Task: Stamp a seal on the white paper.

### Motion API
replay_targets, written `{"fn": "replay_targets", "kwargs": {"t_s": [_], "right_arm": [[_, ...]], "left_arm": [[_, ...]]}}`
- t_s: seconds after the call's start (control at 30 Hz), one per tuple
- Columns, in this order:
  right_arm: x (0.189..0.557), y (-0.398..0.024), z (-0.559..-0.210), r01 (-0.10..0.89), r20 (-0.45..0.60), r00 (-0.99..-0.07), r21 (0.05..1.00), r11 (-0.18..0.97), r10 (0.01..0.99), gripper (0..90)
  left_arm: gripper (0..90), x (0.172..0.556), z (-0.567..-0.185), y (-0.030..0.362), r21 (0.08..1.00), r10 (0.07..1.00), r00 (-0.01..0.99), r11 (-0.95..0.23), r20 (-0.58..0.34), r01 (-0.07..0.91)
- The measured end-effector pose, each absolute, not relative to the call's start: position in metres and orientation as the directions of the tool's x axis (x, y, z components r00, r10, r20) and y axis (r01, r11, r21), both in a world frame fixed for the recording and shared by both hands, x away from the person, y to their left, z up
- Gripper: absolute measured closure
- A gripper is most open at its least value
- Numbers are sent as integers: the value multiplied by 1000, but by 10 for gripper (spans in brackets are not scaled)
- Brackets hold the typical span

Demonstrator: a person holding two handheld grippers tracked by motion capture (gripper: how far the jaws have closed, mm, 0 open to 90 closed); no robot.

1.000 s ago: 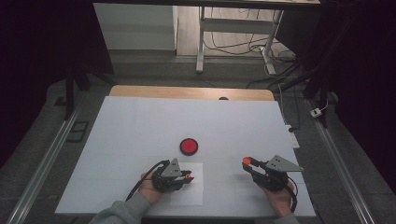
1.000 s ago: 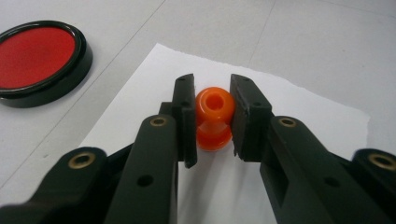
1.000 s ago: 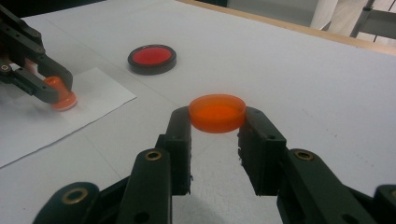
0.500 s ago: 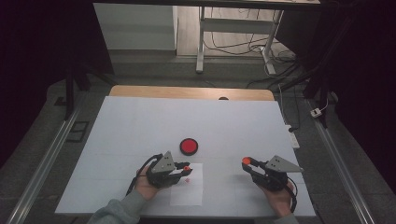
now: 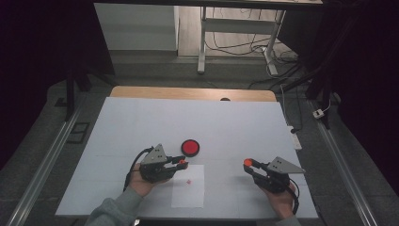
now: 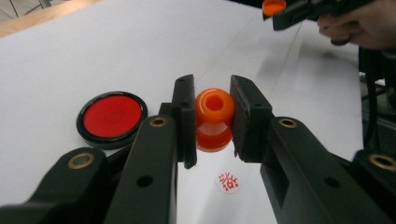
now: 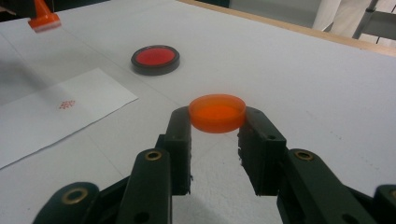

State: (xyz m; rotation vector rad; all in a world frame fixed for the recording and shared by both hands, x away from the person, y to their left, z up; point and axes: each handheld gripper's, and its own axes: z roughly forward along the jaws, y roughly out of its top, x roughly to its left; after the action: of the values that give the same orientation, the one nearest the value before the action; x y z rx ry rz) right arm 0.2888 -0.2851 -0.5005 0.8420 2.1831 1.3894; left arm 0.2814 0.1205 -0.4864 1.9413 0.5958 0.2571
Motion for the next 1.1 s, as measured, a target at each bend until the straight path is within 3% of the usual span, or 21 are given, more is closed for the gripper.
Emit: {"fn": "replay_targets", "kwargs": {"t_s": [0.5,1.1], "right_arm": [[290,-283,-503,271,-22,-737,906,325,676,647],[291,-283,-504,275,-21,-736,904,327,676,647]], "left_arm": [[731,285,-468,139,908,517,841,-258,-160,331],[730,284,-466,139,905,520,840,-268,-152,330]]}}
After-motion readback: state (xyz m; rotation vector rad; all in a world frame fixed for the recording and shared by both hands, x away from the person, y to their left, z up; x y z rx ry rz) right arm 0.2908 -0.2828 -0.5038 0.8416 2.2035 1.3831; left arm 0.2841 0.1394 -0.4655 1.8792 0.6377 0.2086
